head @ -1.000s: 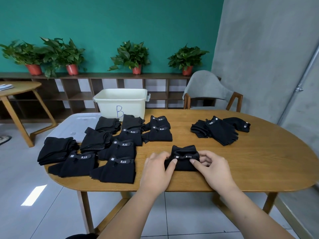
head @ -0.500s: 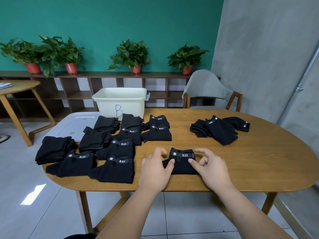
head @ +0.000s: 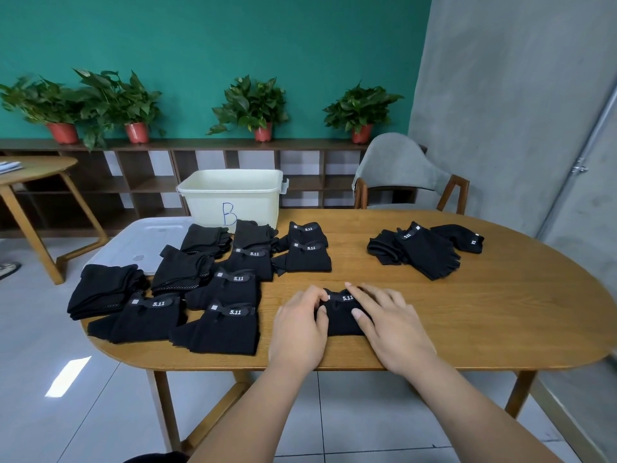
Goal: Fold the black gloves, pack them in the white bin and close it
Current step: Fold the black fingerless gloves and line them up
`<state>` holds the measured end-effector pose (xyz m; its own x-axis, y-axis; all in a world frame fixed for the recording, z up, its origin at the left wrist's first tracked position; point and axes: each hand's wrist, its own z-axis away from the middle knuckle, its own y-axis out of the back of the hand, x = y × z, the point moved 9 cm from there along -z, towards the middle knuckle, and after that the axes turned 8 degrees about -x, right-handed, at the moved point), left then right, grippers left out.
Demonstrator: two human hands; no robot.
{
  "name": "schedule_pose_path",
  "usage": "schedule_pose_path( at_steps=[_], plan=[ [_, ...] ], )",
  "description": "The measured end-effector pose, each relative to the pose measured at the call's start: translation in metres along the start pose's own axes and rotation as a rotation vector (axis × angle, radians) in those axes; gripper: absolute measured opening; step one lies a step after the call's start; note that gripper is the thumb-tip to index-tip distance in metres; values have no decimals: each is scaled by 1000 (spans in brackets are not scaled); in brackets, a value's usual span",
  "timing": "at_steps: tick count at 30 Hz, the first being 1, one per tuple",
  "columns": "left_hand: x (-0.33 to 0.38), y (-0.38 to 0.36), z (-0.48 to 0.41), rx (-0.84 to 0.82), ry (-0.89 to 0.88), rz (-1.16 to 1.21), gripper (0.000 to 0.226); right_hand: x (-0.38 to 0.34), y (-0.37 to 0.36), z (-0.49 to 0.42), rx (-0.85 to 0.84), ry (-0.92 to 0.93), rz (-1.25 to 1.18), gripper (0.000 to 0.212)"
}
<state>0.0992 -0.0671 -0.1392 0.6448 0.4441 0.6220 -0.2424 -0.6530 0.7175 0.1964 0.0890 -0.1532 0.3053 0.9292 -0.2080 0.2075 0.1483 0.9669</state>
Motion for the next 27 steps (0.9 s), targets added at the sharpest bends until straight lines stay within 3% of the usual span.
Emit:
schedule_pose_path(
  at_steps=[3, 9, 14, 18, 21, 24, 27],
  plan=[
    [1, 0, 0, 17, 1, -110, 20, 6, -16, -5, -148, -69, 9, 54],
    [-3, -2, -5, 17, 44, -200, 22, 7, -18, -9, -200, -89, 21, 55],
    [3, 4, 3, 140, -28, -193, 17, 9, -3, -3, -111, -87, -217, 53],
    [34, 9, 13, 196, -246, -325, 26, 21, 9, 1, 16, -125, -453, 51],
    [68, -15, 23, 60, -372, -415, 44, 31, 10, 0, 88, -154, -513, 51],
    [67, -57, 26, -206, -216, -509, 73, 39, 10, 1, 160, -186, -529, 54],
    [44, -75, 24, -414, -38, -614, 83, 43, 10, 3, 177, -206, -530, 56]
  ],
)
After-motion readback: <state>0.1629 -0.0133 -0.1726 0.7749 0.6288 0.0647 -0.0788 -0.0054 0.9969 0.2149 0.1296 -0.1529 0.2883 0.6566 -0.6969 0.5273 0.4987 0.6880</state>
